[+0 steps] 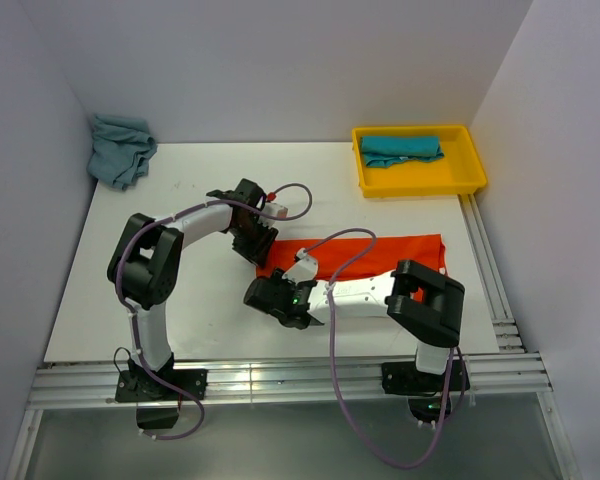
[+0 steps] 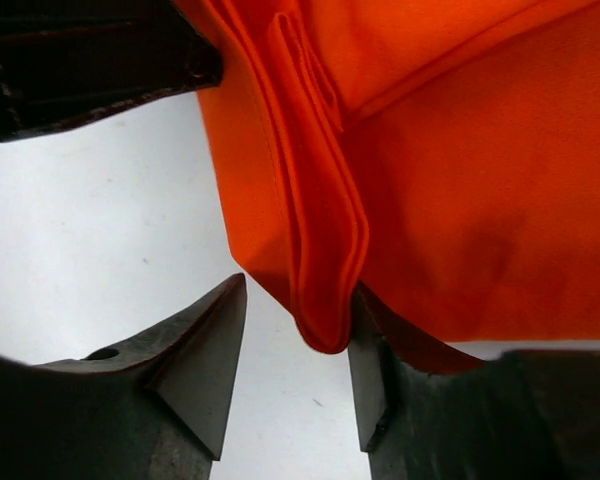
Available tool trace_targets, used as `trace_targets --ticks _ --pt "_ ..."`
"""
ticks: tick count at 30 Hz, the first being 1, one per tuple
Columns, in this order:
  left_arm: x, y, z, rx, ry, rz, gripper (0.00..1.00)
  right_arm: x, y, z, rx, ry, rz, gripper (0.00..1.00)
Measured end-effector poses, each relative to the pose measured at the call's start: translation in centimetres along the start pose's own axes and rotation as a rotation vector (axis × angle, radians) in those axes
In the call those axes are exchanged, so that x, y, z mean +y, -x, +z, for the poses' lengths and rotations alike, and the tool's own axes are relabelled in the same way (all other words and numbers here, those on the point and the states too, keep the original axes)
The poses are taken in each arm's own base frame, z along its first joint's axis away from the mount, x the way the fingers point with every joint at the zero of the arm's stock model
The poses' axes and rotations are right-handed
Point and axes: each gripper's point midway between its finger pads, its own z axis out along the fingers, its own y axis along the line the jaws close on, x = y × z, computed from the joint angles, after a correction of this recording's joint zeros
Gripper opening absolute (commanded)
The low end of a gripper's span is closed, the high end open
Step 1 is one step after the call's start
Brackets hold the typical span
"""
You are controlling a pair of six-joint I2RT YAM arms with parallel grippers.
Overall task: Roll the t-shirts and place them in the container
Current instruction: Roll the tshirt
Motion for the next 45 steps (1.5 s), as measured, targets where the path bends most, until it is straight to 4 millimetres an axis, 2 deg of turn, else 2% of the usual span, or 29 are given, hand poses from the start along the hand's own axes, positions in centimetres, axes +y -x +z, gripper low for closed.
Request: trace_targets --ticks 5,8,9,12,15,18,20,23,25,26,29,32,35,40,45 --pt "-0.1 0.0 0.0 0.002 0.003 0.002 0.48 0.8 -0.1 0.3 -0.004 0.026 0.025 0.42" --pt "0.0 0.0 0.0 0.003 0.009 0.005 0.48 0.9 -0.2 0.5 -0.003 0.044 0.050 0.29" --pt "0.0 0.1 -0.1 0.003 0.010 0.006 0.48 0.7 -0.4 0.6 -0.001 0.046 0.063 0.22" --pt "-0.1 0.0 -0.1 0.006 0.011 0.011 0.48 -0.3 -0.6 0.7 0.010 0.048 0.115 0.10" --pt "0.0 0.0 -0.2 0.011 0.014 0.020 0.48 -1.0 -0.7 0.3 0.031 0.061 0.175 0.03" --pt "0.0 0.0 -0.2 0.014 0.016 0.023 0.48 -1.3 -0.7 -0.3 0.057 0.090 0.244 0.01" --pt "0.0 -0.1 -0.1 0.017 0.015 0.024 0.49 -1.5 -0.8 -0.6 0.076 0.110 0.290 0.02" --pt "0.0 -0.2 0.0 0.023 0.015 0.024 0.49 -1.6 -1.2 -0.6 0.102 0.122 0.324 0.07" --pt "0.0 -0.2 0.1 0.027 0.015 0.025 0.49 -1.2 -1.4 -0.8 0.118 0.130 0.336 0.14" --pt "0.0 -0.1 0.1 0.026 0.017 0.027 0.49 -0.9 -1.4 -0.8 0.124 0.134 0.341 0.23" --pt "-0.1 -0.1 0.1 0.028 0.022 0.034 0.49 -0.5 -1.7 -0.9 0.138 0.134 0.342 0.36" --pt "-0.1 -0.1 0.2 0.031 0.029 0.042 0.49 -0.2 -2.0 -1.3 0.142 0.121 0.320 0.47" --pt "-0.1 -0.1 0.2 0.033 0.033 0.056 0.49 0.1 -2.4 -1.9 0.141 0.107 0.285 0.54" --pt "-0.1 -0.1 0.2 0.035 0.034 0.066 0.49 0.1 -2.8 -3.6 0.129 0.081 0.201 0.54" --pt "-0.1 -0.2 0.2 0.037 0.033 0.072 0.49 2.0 -2.6 -6.3 0.105 0.101 0.100 0.49"
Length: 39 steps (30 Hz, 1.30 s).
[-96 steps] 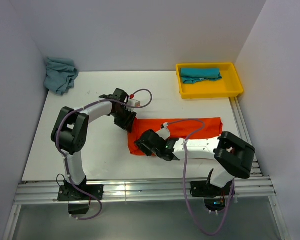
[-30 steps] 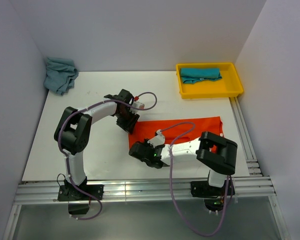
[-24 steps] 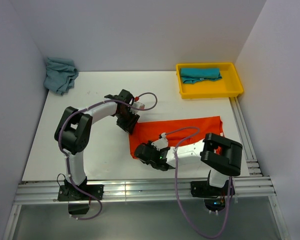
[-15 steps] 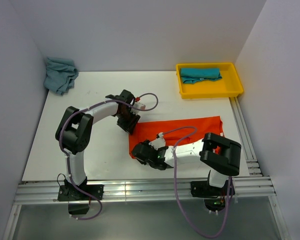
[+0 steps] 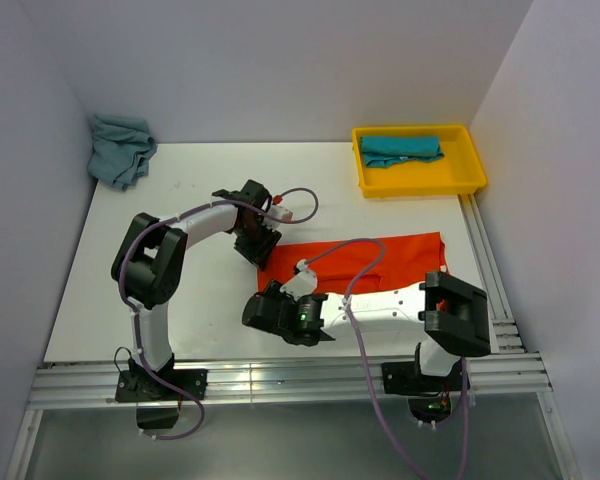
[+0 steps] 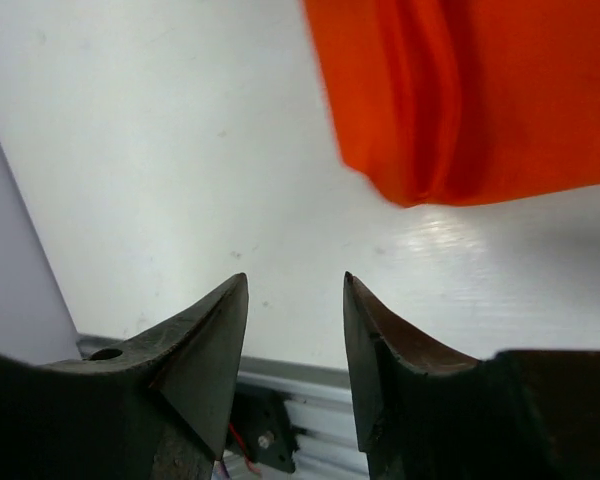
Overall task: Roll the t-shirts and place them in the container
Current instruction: Roll the tshirt
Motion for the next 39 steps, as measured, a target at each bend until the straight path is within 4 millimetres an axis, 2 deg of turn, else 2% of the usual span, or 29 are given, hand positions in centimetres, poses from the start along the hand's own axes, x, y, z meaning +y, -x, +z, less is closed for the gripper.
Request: trace_targets --ticks 3,7,11,14,19,22,29,34,39 --pt "0.0 0.0 0.0 0.001 0.000 0.004 0.49 2.0 0.6 -1.3 -0.024 0.018 -0.062 0.49" --pt "0.0 -0.1 -0.1 0.006 -0.001 0.008 0.49 4.6 3.1 -1.6 -0.071 0.041 -0.132 0.46" --pt "-0.1 -0.1 -0.2 0.007 -0.002 0.012 0.49 4.7 6.2 0.5 -0.137 0.000 -0.208 0.45" --pt "-0.1 -0.1 -0.2 0.009 -0.002 0.013 0.49 3.9 7.0 2.6 -0.163 -0.054 -0.282 0.46" --pt "-0.1 0.0 -0.3 0.008 -0.002 0.013 0.49 3.2 5.9 5.6 -0.160 -0.132 -0.391 0.47" --pt "-0.1 0.3 -0.5 0.004 -0.001 0.013 0.49 2.1 5.2 6.7 -0.157 -0.185 -0.431 0.49" --pt "-0.1 0.6 -0.7 -0.001 0.000 0.014 0.49 -0.1 3.4 6.6 -0.153 -0.297 -0.506 0.58" --pt "-0.1 0.8 -0.8 -0.007 0.001 0.016 0.49 -1.0 2.1 6.5 -0.142 -0.344 -0.547 0.60" --pt "-0.1 0.9 -0.8 -0.008 0.002 0.008 0.50 -2.8 1.7 7.0 -0.138 -0.408 -0.580 0.59"
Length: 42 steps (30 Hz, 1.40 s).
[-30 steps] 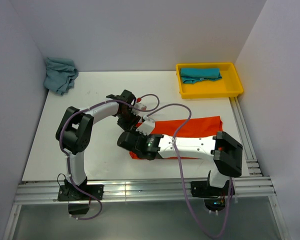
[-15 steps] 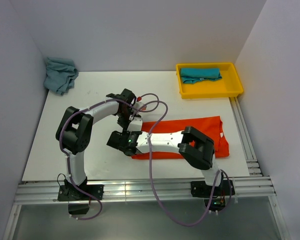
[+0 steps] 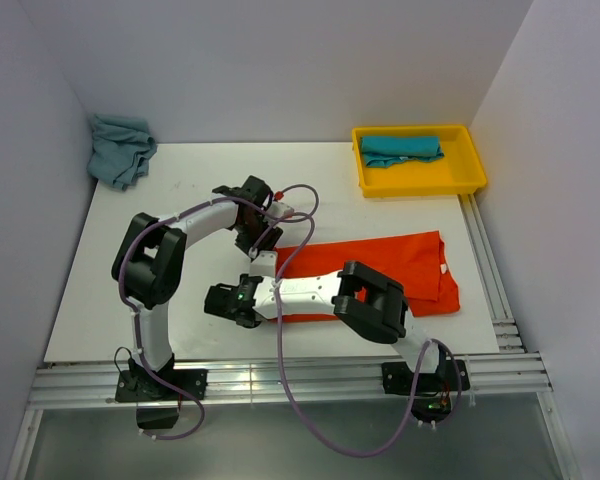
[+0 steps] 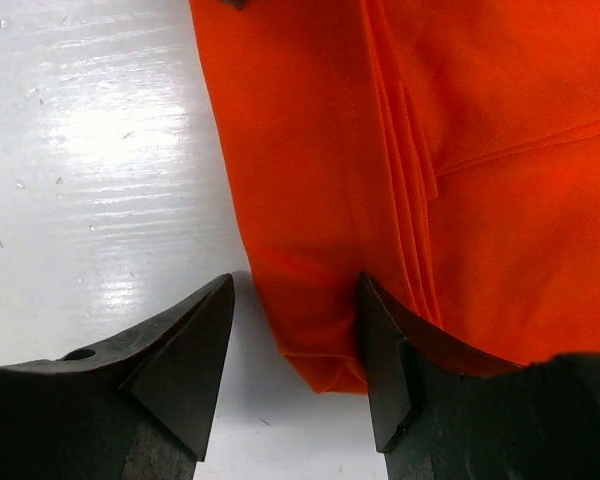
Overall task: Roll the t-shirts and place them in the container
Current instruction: Roll the tshirt
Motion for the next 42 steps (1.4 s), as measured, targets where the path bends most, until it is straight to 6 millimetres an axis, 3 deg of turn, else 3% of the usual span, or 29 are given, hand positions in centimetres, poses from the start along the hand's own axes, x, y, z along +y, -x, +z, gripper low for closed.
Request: trace_targets --ticks 10,16,21,25,34,42 --pt "0.2 0.7 0.0 -0.031 0.004 -0.055 0.53 -0.6 -0.3 0.0 0.012 -0.011 -0.010 0.26" --pt "0.9 1.2 -0.9 -0.065 -0.079 -0.146 0.57 -0.7 -0.2 -0.1 0.029 0.078 0.051 0.21" --pt "3.2 2.0 -2.6 -0.136 -0.149 -0.242 0.59 -0.6 -0.1 -0.2 0.080 0.216 0.167 0.19" --pt "4.4 1.4 -3.7 -0.148 -0.206 -0.307 0.60 -0.2 0.0 -0.3 0.123 0.316 0.249 0.17" --pt "2.7 0.7 -4.3 -0.137 -0.339 -0.344 0.61 1.9 0.3 -0.4 0.171 0.469 0.380 0.15" --pt "2.8 -2.5 -2.6 -0.062 -0.328 -0.435 0.61 2.9 0.5 -0.6 0.191 0.539 0.458 0.15"
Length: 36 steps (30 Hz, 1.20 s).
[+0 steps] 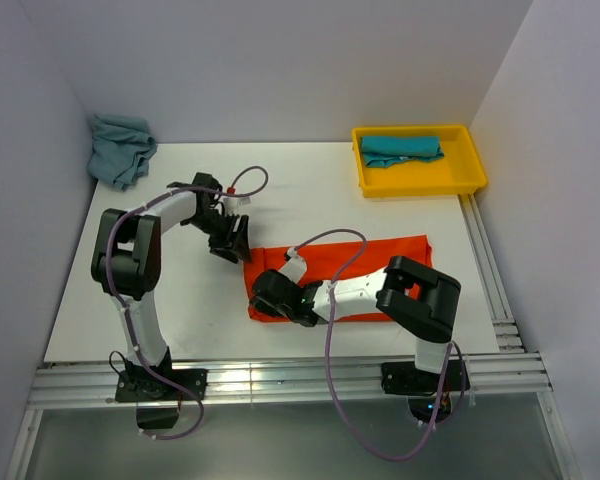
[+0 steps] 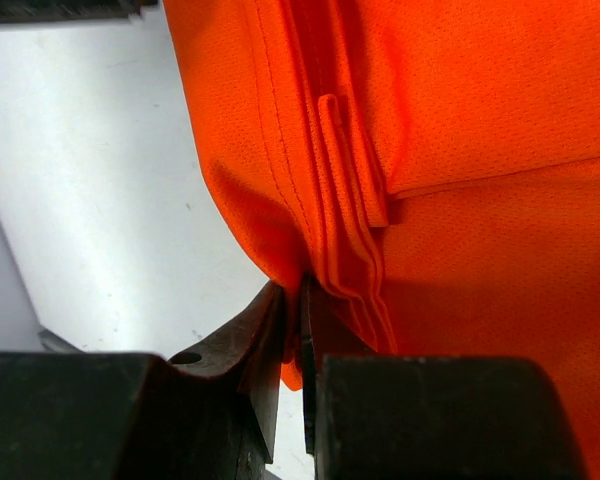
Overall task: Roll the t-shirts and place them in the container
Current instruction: Roll the tshirt
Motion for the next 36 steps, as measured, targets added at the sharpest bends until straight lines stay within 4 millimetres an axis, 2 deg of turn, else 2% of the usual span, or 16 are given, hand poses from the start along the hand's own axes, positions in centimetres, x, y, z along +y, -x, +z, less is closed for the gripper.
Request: trace_targets --ticks 8,12,15,16,18,19,23,24,26,27,30,36 --pt "1.0 -1.1 0.5 0.020 0.005 -0.085 0.60 1.3 0.1 0.2 0.009 0.070 0.065 0.14" --pt "0.7 -1.3 1.1 0.041 -0.030 -0.130 0.53 1.5 -0.1 0.7 0.016 0.082 0.081 0.13" --pt "0.9 -1.2 1.5 0.048 -0.033 -0.148 0.36 1.2 -0.3 1.0 0.023 0.074 0.081 0.13" --pt "1.0 -1.2 1.6 0.051 -0.031 -0.155 0.22 1.1 -0.4 1.1 0.028 0.071 0.083 0.14" --pt "1.3 -1.2 1.9 0.057 -0.021 -0.163 0.11 1.3 -0.5 1.1 0.033 0.073 0.084 0.14" --pt "1.5 -1.2 2.0 0.060 -0.015 -0.167 0.00 1.5 -0.5 1.2 0.034 0.074 0.084 0.14" --pt "1.9 -0.7 1.7 0.059 0.022 -0.163 0.00 2.0 -0.7 1.8 0.040 0.053 0.064 0.19" --pt "2.1 -0.5 1.6 0.056 0.037 -0.159 0.00 2.2 -0.7 1.9 0.038 0.042 0.054 0.28" --pt "2.4 -0.2 1.5 0.051 0.063 -0.150 0.00 3.1 -0.5 2.1 0.027 0.014 0.028 0.36" --pt "2.5 -0.1 1.4 0.048 0.078 -0.145 0.00 3.6 -0.5 2.0 0.020 0.002 0.014 0.43" --pt "2.9 0.1 1.2 0.044 0.112 -0.135 0.00 5.0 -0.5 1.1 0.002 -0.029 -0.033 0.53" --pt "3.1 0.2 1.0 0.046 0.160 -0.119 0.00 6.9 0.4 -1.0 -0.053 -0.101 -0.111 0.54"
